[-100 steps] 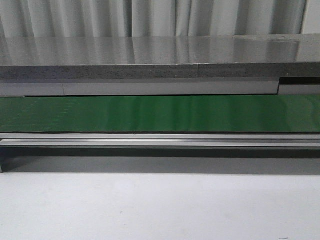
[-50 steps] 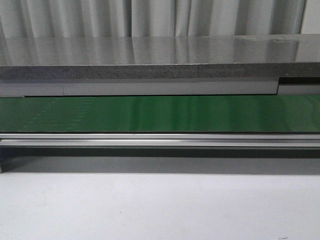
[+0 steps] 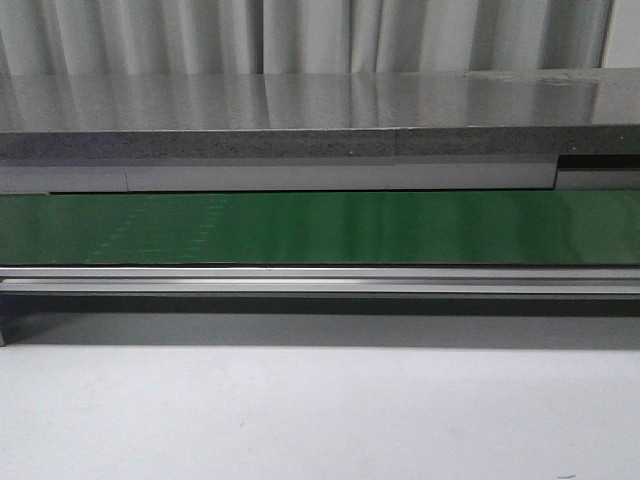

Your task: Move button from left to right

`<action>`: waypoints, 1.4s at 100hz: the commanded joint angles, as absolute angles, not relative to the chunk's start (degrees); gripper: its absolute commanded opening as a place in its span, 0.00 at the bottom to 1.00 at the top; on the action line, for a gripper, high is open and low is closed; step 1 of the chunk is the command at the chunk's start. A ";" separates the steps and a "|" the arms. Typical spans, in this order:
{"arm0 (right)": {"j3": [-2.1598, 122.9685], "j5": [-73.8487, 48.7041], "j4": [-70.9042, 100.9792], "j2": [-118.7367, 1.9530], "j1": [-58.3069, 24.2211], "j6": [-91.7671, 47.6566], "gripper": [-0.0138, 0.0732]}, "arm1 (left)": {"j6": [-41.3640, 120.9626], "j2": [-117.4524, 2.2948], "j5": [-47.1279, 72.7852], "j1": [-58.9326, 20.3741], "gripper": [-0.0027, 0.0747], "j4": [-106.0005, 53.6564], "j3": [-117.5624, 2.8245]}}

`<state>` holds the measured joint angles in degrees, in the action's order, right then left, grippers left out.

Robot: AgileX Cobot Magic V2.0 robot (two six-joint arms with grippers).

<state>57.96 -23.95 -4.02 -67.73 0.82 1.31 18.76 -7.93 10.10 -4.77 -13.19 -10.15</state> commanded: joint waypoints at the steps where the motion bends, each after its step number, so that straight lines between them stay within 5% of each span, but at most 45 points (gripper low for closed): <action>1: 54.47 -16.16 -3.95 -60.86 -0.65 1.28 0.62 | 18.58 -8.48 5.17 -5.33 0.04 -13.85 -11.79; 46: 28.81 -12.70 -3.77 -31.06 -3.74 1.32 0.62 | 18.58 -8.48 5.17 -5.33 0.04 -13.85 -11.79; 78: 22.93 -16.60 -2.70 -17.96 -3.74 1.32 0.61 | 18.58 -8.48 5.17 -5.33 0.04 -13.85 -11.79; 117: 22.93 -17.64 -2.70 -17.74 -3.74 1.32 0.03 | 18.58 -8.48 5.17 -5.33 0.04 -13.85 -11.79; 140: 22.93 -17.64 -2.70 -17.74 -3.74 1.32 0.02 | 18.58 -8.48 5.17 -5.33 0.04 -13.85 -11.79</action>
<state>21.56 -21.77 -2.62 -17.44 -3.64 1.42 18.76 -7.93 10.10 -4.77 -13.19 -10.15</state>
